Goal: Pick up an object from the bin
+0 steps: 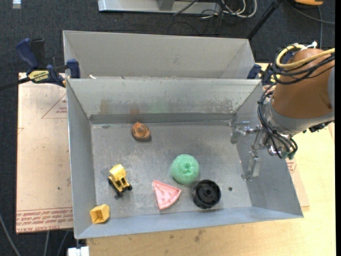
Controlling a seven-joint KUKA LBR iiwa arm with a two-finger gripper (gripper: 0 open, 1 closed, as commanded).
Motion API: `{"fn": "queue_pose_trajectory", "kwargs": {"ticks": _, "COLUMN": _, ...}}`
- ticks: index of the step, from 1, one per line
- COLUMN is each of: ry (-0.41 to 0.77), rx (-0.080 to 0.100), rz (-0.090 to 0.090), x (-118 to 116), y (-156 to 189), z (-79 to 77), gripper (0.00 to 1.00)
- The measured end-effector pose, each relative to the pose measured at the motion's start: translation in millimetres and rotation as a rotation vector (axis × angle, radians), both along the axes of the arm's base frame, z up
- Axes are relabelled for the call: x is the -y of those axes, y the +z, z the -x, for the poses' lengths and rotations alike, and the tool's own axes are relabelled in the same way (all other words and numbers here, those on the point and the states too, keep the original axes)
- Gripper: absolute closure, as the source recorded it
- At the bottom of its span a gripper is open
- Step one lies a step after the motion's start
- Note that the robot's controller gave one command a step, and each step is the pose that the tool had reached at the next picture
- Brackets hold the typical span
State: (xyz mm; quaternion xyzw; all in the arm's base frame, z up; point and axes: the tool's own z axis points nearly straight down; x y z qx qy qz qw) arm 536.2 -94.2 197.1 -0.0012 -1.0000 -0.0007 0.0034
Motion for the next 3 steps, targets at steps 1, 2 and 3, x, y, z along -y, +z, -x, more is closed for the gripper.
{"fn": "queue_pose_trajectory", "kwargs": {"ticks": 1, "ry": 0.003, "rx": 0.008, "rz": 0.001, "x": 0, "y": 4, "z": -1.6, "gripper": 0.00}}
{"fn": "queue_pose_trajectory", "kwargs": {"ticks": 2, "ry": 0.030, "rx": 0.014, "rz": 0.002, "x": -38, "y": -51, "z": -5.9, "gripper": 0.00}}
{"fn": "queue_pose_trajectory", "kwargs": {"ticks": 3, "ry": 0.151, "rx": 0.009, "rz": 0.000, "x": -59, "y": -106, "z": 21.3, "gripper": 0.00}}
